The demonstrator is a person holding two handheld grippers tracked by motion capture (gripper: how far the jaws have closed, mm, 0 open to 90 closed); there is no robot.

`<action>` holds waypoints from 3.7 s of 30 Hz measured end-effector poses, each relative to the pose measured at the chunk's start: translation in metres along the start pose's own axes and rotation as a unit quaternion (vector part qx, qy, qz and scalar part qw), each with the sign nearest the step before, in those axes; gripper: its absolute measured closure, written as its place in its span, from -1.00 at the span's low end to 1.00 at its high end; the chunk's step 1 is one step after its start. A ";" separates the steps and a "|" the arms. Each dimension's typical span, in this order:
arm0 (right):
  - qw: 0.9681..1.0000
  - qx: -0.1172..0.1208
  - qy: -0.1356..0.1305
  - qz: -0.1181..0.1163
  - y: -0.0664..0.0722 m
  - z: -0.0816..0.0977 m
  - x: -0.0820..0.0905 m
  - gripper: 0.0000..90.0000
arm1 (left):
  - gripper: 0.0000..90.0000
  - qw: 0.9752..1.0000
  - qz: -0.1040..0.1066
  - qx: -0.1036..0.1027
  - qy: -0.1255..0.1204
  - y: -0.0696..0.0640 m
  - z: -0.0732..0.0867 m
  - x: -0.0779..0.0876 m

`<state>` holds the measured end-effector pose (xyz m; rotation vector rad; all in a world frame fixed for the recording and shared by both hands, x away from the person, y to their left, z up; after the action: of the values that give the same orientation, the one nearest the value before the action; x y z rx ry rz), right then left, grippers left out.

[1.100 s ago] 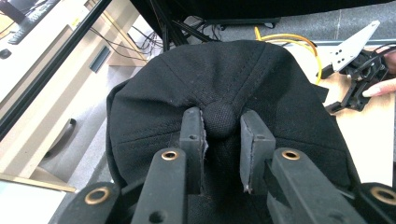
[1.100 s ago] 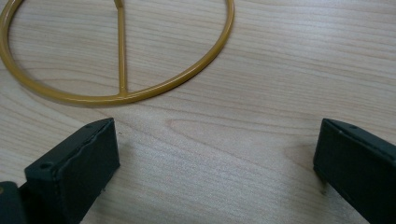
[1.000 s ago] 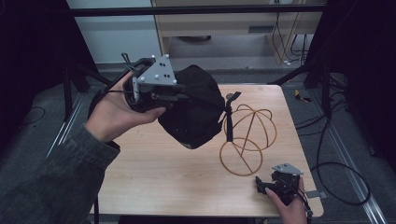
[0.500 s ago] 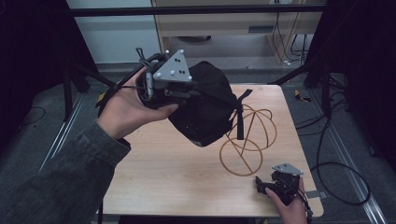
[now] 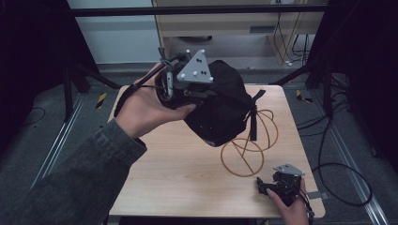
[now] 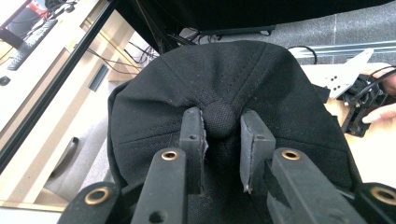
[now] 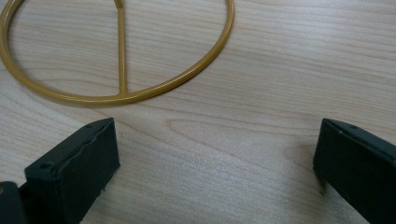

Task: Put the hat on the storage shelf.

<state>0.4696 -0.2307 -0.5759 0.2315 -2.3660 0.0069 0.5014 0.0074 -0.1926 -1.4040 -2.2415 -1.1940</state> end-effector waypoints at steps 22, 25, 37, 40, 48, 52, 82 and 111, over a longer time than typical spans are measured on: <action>1.000 -0.001 0.000 0.000 0.000 0.000 0.000 -0.99 | 0.64 0.999 0.021 -0.028 -0.001 -0.016 -0.039 -0.042; 1.000 0.000 0.000 0.000 0.000 0.000 0.000 -0.99 | 0.64 0.999 0.025 -0.026 -0.004 -0.016 -0.041 -0.047; 1.000 0.000 0.000 0.000 0.000 0.000 0.000 -0.99 | 0.64 0.999 0.035 -0.024 0.000 -0.021 -0.044 -0.064; 1.000 0.000 0.000 0.000 0.000 0.000 0.000 -0.99 | 0.63 0.999 0.035 -0.024 0.003 -0.021 -0.044 -0.066; 1.000 0.000 0.000 0.000 0.000 0.000 0.000 -0.99 | 0.63 0.999 0.041 -0.026 0.003 -0.026 -0.046 -0.072; 1.000 0.000 0.000 0.000 0.000 0.000 0.000 -0.99 | 0.63 0.999 0.042 -0.027 0.007 -0.027 -0.045 -0.076; 1.000 0.006 -0.002 0.000 -0.001 -0.001 0.000 -0.99 | 0.63 0.997 0.074 -0.005 0.036 -0.044 -0.020 -0.130; 1.000 0.004 0.000 -0.002 0.000 0.000 0.000 -0.99 | 0.62 0.995 0.090 0.009 0.050 -0.055 -0.002 -0.154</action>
<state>0.4696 -0.2310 -0.5756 0.2400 -2.3661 0.0137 0.5336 -0.1032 -0.3081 -1.4704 -2.0062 -1.1550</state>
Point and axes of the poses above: each handheld gripper's, and its own axes: x roughly backward along the jaws, z roughly out of its underside, y roughly to its left, the point moved 9 cm from there along -x, roughly forward along the jaws, and after that the axes turned 5 degrees about -x, right-handed, at the moved point
